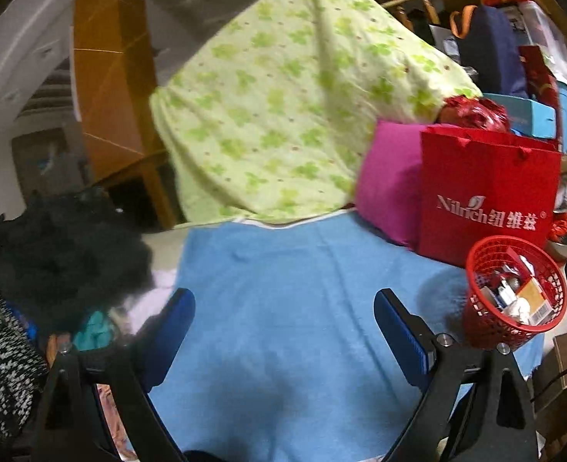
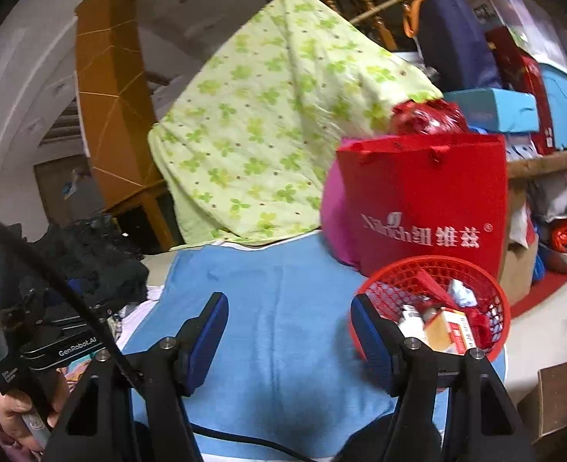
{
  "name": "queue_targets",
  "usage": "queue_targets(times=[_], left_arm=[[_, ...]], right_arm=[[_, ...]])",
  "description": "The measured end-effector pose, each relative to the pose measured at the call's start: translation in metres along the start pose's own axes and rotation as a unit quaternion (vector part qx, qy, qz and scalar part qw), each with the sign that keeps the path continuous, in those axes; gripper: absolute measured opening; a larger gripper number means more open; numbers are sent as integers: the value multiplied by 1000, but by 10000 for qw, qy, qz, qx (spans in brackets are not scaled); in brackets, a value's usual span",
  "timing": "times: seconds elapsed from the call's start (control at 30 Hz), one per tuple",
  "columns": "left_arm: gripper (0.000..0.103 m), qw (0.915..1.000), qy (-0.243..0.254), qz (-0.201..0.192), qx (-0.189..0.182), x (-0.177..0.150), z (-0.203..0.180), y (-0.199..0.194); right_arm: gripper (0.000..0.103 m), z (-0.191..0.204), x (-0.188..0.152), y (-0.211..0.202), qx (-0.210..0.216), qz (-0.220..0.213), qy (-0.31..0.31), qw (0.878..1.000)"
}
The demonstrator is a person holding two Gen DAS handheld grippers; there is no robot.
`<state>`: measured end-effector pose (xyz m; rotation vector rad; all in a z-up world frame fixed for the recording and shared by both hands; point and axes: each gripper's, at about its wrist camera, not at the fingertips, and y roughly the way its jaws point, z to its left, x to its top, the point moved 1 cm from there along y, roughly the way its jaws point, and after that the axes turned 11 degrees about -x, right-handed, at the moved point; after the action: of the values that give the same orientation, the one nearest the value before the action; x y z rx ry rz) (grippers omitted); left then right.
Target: Collect trash
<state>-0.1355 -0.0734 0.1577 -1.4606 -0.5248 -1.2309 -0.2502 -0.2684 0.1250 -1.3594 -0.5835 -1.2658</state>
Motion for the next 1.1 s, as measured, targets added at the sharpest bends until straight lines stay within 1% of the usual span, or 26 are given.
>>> queue_targets(times=[0.1, 0.13, 0.2, 0.37, 0.47, 0.53, 0.73, 1.1], left_arm=[[97, 9998, -92, -38, 162, -4, 13, -15], [100, 9997, -119, -48, 211, -6, 17, -20], [101, 9993, -151, -98, 318, -9, 24, -31], [101, 9985, -232, -223, 452, -13, 37, -52], [102, 9980, -270, -268, 513, -15, 42, -61], [102, 9978, -265, -286, 530, -16, 45, -63], [102, 9974, -373, -316, 525, -21, 54, -70], [102, 9966, -488, -350, 566, -22, 63, -72]], right_arm=[[70, 22, -5, -8, -146, -80, -224, 9996], [70, 29, -6, -10, -247, -124, -317, 9991], [70, 42, -8, -14, -402, -187, -474, 9979], [71, 72, -11, -23, -384, -253, -711, 9964], [76, 88, -14, -28, -377, -316, -910, 9946], [76, 96, -15, -30, -329, -340, -993, 9939], [76, 106, -18, -28, -185, -239, -990, 9946], [76, 112, -19, -25, -151, -180, -1018, 9945]])
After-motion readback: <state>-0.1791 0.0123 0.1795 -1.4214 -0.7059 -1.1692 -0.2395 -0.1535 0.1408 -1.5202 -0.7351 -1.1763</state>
